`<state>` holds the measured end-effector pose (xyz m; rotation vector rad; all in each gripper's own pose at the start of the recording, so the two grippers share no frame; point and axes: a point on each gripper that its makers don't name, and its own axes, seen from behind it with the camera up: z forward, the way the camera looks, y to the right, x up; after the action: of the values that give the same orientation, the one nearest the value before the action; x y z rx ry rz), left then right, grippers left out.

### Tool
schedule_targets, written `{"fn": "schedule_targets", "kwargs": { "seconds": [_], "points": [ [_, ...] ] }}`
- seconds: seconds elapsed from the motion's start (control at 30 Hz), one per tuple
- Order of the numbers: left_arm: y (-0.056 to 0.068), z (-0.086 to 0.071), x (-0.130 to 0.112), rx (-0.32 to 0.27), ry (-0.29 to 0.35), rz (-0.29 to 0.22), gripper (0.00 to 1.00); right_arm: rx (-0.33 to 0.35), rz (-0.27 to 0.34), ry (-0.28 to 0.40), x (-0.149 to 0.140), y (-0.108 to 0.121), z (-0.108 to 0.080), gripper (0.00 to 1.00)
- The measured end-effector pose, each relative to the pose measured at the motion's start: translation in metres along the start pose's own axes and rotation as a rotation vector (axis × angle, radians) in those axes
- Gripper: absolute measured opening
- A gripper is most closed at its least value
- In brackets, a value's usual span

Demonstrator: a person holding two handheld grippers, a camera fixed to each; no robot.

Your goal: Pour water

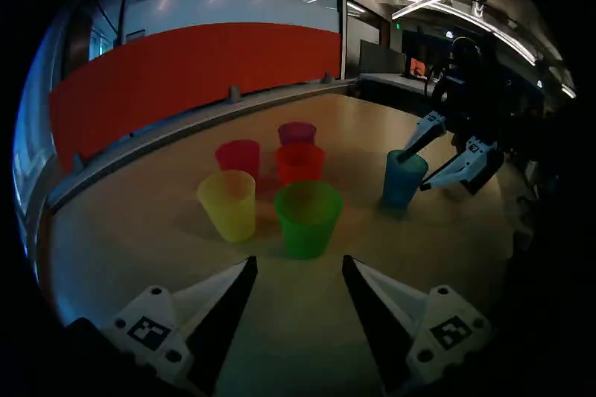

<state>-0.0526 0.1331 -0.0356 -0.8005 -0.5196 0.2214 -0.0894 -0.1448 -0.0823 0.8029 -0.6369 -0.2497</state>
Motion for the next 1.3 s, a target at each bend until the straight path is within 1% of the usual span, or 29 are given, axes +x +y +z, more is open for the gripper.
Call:
{"fn": "schedule_targets", "kwargs": {
  "seconds": [0.27,0.4,0.47,0.57,1.03,1.3],
  "points": [
    [-0.003,0.007,0.001,-0.005,-0.002,0.000,0.84,0.012,-0.001,0.008,0.005,-0.002,0.011,1.00],
    [-0.002,0.011,0.002,-0.011,-0.003,0.001,0.84,0.016,-0.006,0.009,0.005,-0.001,0.015,1.00],
    [-0.001,0.013,0.002,-0.013,-0.004,0.004,0.84,0.017,-0.008,0.009,0.005,-0.001,0.016,0.97],
    [-0.001,0.016,0.003,-0.019,-0.005,0.007,0.84,0.019,-0.011,0.010,0.005,0.000,0.017,0.92],
    [0.000,0.028,0.004,-0.030,-0.014,0.015,0.84,0.031,-0.022,0.011,0.006,0.001,0.017,0.89],
    [0.003,0.040,0.001,-0.042,-0.028,0.019,0.84,0.031,-0.023,0.023,0.012,0.001,0.016,0.89]
  ]
}}
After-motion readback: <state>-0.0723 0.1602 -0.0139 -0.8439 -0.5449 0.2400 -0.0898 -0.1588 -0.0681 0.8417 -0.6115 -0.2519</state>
